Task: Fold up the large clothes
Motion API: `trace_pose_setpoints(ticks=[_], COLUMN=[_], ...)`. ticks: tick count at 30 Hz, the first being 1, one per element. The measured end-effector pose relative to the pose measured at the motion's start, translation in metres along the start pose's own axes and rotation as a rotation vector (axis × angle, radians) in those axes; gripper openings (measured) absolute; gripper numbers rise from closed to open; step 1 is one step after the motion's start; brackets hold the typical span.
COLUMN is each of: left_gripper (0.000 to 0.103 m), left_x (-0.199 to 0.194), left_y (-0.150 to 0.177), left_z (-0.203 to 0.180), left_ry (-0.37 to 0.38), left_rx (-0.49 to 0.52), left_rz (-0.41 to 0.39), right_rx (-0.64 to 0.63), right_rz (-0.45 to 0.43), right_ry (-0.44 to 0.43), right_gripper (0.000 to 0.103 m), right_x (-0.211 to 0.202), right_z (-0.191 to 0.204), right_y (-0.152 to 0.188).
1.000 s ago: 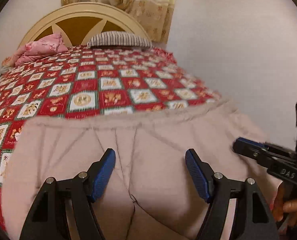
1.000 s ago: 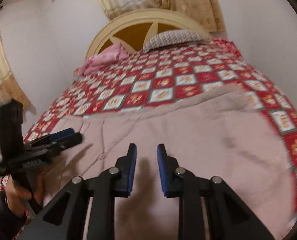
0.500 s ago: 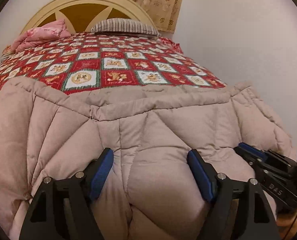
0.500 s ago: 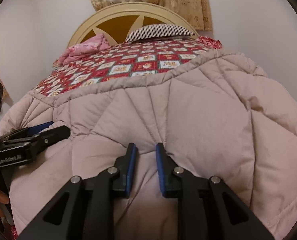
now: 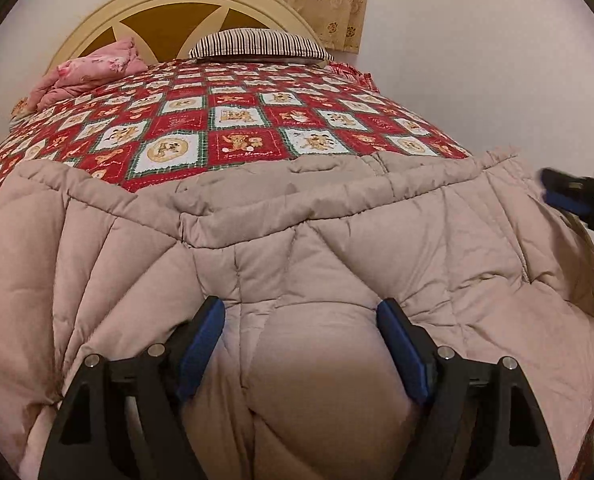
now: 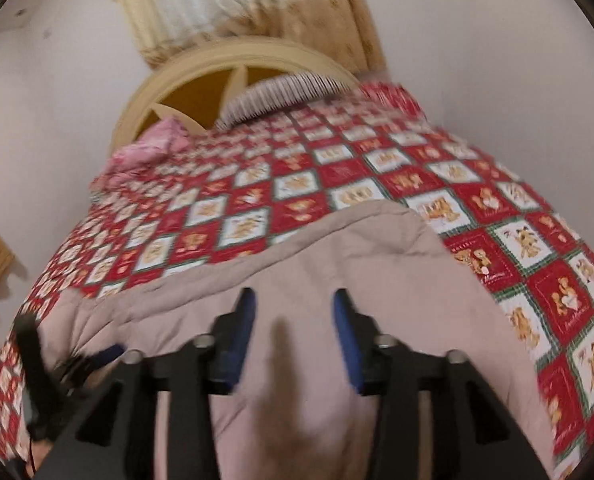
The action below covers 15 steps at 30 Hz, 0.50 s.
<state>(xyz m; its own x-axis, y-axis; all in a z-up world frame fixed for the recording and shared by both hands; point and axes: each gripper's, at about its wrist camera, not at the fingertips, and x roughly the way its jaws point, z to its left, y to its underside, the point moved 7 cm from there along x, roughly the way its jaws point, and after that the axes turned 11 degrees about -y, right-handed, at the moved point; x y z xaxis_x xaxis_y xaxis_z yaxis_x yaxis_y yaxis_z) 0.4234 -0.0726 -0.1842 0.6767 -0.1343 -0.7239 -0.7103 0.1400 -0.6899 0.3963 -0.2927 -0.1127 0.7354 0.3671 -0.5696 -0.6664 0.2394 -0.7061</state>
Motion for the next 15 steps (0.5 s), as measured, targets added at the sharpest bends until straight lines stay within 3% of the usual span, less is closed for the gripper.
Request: trace_pose_setpoints(ticks=[3, 5, 10, 15], left_gripper=[0.079, 0.079, 0.079, 0.080], left_x=[0.000, -0.001, 0.000, -0.003], left_y=[-0.001, -0.002, -0.004, -0.005], left_z=[0.000, -0.001, -0.001, -0.004], left_ry=[0.003, 0.009, 0.010, -0.023], left_rx=[0.000, -0.003, -0.005, 0.017], left_rz=[-0.002, -0.006, -0.008, -0.013], right_rx=[0.036, 0.049, 0.027, 0.035], right_rz=[0.047, 0.082, 0.080, 0.088], right_ry=[0.074, 0.061, 0.129, 0.137], right_gripper=[0.041, 0.040, 0.039, 0.039], right_x=[0.029, 0.048, 0.058, 0.060], right_z=[-0.030, -0.044, -0.049, -0.053], right_y=[0.001, 0.016, 0.025, 0.028])
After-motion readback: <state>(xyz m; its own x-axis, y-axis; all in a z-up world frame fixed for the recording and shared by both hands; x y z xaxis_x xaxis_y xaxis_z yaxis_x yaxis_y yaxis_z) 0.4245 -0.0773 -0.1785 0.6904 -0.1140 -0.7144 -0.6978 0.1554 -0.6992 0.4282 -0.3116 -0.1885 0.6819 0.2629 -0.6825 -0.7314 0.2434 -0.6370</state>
